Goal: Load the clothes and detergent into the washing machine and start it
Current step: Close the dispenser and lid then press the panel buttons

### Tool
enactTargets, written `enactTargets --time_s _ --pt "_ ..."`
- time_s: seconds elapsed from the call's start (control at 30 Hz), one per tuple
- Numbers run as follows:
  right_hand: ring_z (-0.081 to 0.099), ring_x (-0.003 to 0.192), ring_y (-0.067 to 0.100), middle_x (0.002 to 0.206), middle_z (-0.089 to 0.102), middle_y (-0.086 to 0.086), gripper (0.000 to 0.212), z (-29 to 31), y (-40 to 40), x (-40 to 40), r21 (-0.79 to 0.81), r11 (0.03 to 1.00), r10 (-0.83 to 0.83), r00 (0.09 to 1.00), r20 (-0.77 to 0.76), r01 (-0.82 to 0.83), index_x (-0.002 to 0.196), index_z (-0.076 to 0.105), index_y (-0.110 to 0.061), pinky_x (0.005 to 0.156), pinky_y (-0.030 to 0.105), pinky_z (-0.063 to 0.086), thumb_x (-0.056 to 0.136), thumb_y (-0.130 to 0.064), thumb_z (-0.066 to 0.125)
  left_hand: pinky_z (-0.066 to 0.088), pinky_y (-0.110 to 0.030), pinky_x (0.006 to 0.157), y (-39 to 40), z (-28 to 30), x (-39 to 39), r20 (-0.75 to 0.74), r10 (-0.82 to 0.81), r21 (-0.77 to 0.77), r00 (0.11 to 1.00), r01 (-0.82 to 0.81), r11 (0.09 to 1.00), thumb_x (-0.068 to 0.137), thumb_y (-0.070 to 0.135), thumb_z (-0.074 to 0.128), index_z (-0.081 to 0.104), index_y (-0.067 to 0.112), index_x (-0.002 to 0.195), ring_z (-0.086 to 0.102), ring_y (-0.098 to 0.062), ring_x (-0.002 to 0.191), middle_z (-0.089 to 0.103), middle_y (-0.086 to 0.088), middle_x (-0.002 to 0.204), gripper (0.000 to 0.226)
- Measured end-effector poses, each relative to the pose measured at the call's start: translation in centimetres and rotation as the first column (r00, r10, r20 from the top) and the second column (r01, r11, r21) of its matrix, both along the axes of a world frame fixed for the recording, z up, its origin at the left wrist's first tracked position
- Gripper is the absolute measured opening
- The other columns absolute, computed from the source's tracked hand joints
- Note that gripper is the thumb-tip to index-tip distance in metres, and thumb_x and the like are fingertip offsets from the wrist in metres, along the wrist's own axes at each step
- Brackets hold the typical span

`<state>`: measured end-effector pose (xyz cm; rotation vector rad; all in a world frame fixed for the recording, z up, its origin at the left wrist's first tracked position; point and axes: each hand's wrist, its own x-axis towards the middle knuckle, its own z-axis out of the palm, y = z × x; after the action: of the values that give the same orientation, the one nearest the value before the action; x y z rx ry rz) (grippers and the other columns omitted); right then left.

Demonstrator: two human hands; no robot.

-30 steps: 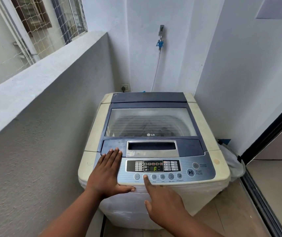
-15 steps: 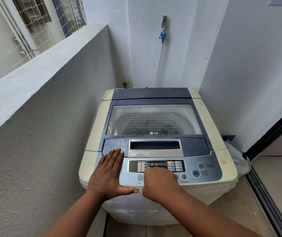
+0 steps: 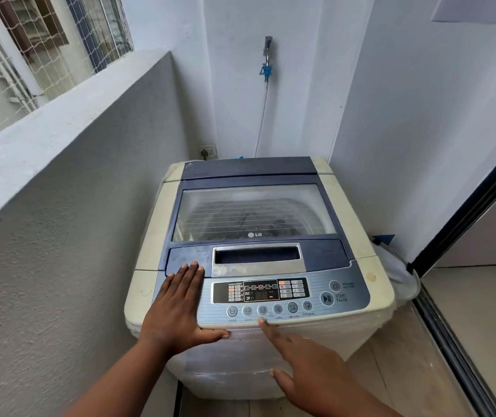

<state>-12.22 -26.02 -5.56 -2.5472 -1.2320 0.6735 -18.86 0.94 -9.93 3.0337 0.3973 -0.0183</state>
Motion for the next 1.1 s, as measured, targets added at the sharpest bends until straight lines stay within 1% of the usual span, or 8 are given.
enactTargets --time_s 0.2,0.33,0.43,0.5,0.6,0.87,0.97,1.1 --pt "0.053 0.1 0.005 0.106 0.047 -0.017 0.067 1.1 -3.4 2.2 0.103 0.96 -0.262 0.965 0.014 0.259 0.144 0.006 -0.057 0.088 0.026 0.044 0.091 -0.054 0.046 0.003 -0.036 0.118 0.0 0.1 -0.1 -0.006 0.006 -0.003 1.0 -0.006 1.0 0.058 0.098 0.036 0.028 0.004 0.149 0.002 -0.016 0.148 0.024 -0.009 0.157 0.13" --pt "0.055 0.113 0.01 0.119 0.059 -0.012 0.061 1.3 -4.7 4.5 -0.007 0.94 -0.339 0.936 0.093 0.341 0.146 0.025 -0.05 0.09 0.027 0.043 0.089 -0.056 0.047 0.004 -0.035 0.118 0.0 0.2 -0.1 0.002 0.008 0.001 1.0 -0.008 1.0 0.058 0.098 0.037 0.03 0.004 0.148 -0.008 -0.011 0.148 0.026 -0.01 0.156 0.13" --pt "0.055 0.113 0.01 0.112 0.059 -0.014 0.056 1.8 -5.4 5.7 -0.043 0.933 -0.351 0.929 0.119 0.358 0.142 0.032 -0.05 0.09 0.026 0.043 0.089 -0.058 0.046 0.003 -0.035 0.118 0.0 0.0 0.0 0.006 0.012 0.013 1.0 -0.012 1.0 0.058 0.098 0.037 0.03 0.004 0.148 -0.008 -0.011 0.148 0.026 -0.01 0.156 0.13" --pt "0.056 0.111 0.01 0.106 0.057 -0.014 0.055 2.0 -5.6 6.2 -0.042 0.927 -0.365 0.924 0.118 0.372 0.142 0.032 -0.051 0.088 0.027 0.043 0.089 -0.057 0.047 0.003 -0.035 0.118 0.1 0.0 0.0 0.014 0.013 0.023 1.0 -0.013 1.0 0.058 0.098 0.037 0.03 0.004 0.148 -0.009 -0.011 0.148 0.026 -0.01 0.155 0.13" --pt "0.056 0.111 0.011 0.118 0.06 -0.013 0.058 2.1 -5.6 6.7 -0.061 0.913 -0.395 0.913 0.107 0.402 0.142 0.029 -0.053 0.088 0.028 0.044 0.088 -0.055 0.049 0.005 -0.035 0.117 0.1 0.0 0.0 0.025 0.008 0.032 1.0 -0.009 0.999 0.058 0.097 0.038 0.031 0.003 0.147 -0.009 -0.011 0.148 0.028 -0.01 0.155 0.13" --pt "0.055 0.115 0.015 0.123 0.055 -0.008 0.071 1.7 -5.2 7.2 -0.117 0.933 -0.329 0.938 0.107 0.341 0.146 0.007 -0.056 0.09 0.031 0.046 0.089 -0.052 0.05 0.005 -0.035 0.118 0.2 -0.2 0.1 0.048 -0.007 0.034 0.999 0.005 0.999 0.057 0.096 0.041 0.031 0.002 0.147 -0.006 -0.011 0.148 0.029 -0.011 0.154 0.13" --pt "0.056 0.11 0.017 0.117 0.054 -0.007 0.071 1.6 -5.2 7.4 -0.151 0.939 -0.289 0.947 0.138 0.309 0.146 0.006 -0.055 0.087 0.032 0.047 0.091 -0.042 0.048 0.006 -0.035 0.118 0.1 -0.3 0.1 0.054 0.001 0.029 0.999 -0.003 1.0 0.056 0.097 0.041 0.031 0.003 0.147 -0.006 -0.01 0.148 0.029 -0.01 0.155 0.131" --pt "0.055 0.116 0.02 0.128 0.056 -0.006 0.068 2.0 -4.6 8.1 -0.217 0.941 -0.209 0.951 0.226 0.258 0.147 0.011 -0.053 0.088 0.033 0.046 0.093 -0.032 0.047 0.003 -0.034 0.119 0.1 -0.4 0.1 0.064 0.0 0.024 0.998 -0.002 1.0 0.056 0.096 0.042 0.03 0.003 0.147 -0.005 -0.011 0.148 0.029 -0.01 0.155 0.131"
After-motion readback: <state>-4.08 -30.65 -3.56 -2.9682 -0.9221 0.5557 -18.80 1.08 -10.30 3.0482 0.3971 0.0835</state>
